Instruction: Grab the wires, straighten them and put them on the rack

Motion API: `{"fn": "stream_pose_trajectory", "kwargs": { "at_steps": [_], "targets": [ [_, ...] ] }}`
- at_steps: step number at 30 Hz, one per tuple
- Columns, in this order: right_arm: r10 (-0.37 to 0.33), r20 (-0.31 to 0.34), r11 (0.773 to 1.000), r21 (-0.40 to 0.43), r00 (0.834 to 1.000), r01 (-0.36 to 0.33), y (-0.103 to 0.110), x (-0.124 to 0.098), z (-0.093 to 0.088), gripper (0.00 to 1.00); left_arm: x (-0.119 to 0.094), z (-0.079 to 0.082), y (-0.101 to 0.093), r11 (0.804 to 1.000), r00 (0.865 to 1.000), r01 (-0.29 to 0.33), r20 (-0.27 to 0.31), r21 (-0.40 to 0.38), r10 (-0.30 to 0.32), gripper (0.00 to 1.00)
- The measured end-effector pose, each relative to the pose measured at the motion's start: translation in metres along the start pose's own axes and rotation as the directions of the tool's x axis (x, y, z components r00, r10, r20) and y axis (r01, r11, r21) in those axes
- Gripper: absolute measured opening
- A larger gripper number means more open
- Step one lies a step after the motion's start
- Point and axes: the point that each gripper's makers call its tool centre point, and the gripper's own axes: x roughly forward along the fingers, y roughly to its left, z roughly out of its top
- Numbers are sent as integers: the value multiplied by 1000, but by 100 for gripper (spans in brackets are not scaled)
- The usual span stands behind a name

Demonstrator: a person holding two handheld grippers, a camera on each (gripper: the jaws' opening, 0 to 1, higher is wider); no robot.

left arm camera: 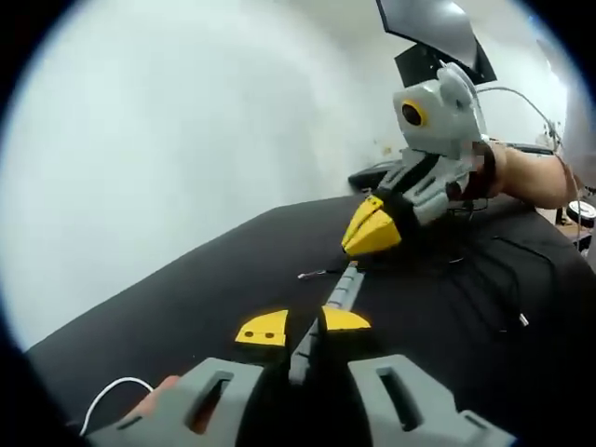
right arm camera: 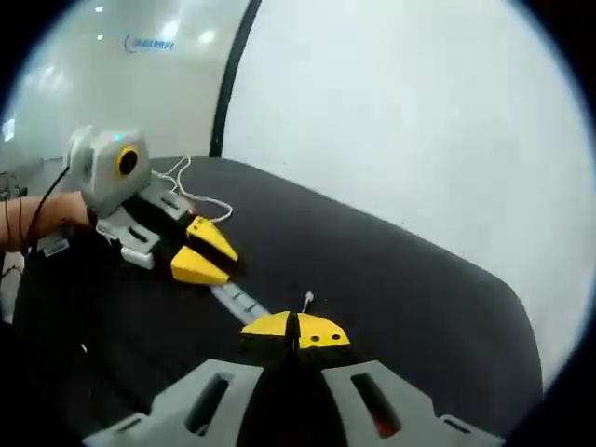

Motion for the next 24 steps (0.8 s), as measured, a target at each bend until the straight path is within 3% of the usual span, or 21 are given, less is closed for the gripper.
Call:
{"fn": "stream_pose_trajectory", "kwargs": {
  "at_steps": [1,2,3,4,5,7,8,9,10,12,14,17,18,20,21,22,24],
  "targets": [
    [29,-54,1000,-6,998,-29,3,-6,-6,0,-1,1,-2,1000,1000,-2,1,6,2,10],
    [27,-25,999,17,999,-27,1,-14,0,0,-1,2,-2,1000,1000,-2,2,7,2,11],
    [32,81,996,84,996,-39,1,-26,22,0,-1,2,0,1000,1000,-4,1,5,4,12],
    [44,134,988,140,990,-63,1,-35,34,0,-1,2,2,1000,1000,-6,1,3,6,14],
    [58,168,971,217,984,-95,1,-47,43,0,-2,2,5,1000,1000,-18,0,-20,18,18],
    [63,175,970,221,983,-102,-5,-71,49,0,-5,1,12,995,999,-34,-12,-93,33,26],
    [175,127,982,54,976,-183,36,-101,32,8,-8,6,16,991,999,-39,18,-124,42,35],
    [197,106,979,29,975,-201,44,-103,28,7,-17,18,32,984,994,-59,82,-168,74,35],
    [240,56,970,-41,969,-238,61,-105,17,6,-20,20,37,982,992,-65,96,-177,83,36],
    [274,-51,939,-201,961,-278,75,-100,-2,4,-25,18,53,976,988,-95,99,-195,116,37],
    [311,-91,924,-202,946,-323,89,-94,-9,4,-27,16,67,969,983,-129,101,-211,153,37],
    [387,-92,890,-221,917,-398,105,-84,-2,4,-30,11,75,957,980,-146,98,-249,175,36],
    [410,-129,870,-242,903,-430,112,-82,-6,5,-31,10,75,957,979,-157,93,-246,184,35],
    [456,-222,777,-372,862,-508,120,-83,-17,5,-31,7,78,954,978,-167,84,-249,193,34],
    [479,-206,764,-380,853,-521,119,-86,-14,7,-31,6,80,953,978,-168,80,-253,194,34],
    [495,-219,775,-327,841,-541,117,-90,-13,8,-30,6,77,951,978,-169,79,-258,195,33],
    [500,-230,768,-329,835,-550,109,-93,-10,8,-31,3,84,951,978,-170,76,-259,195,32]
  ]
}}
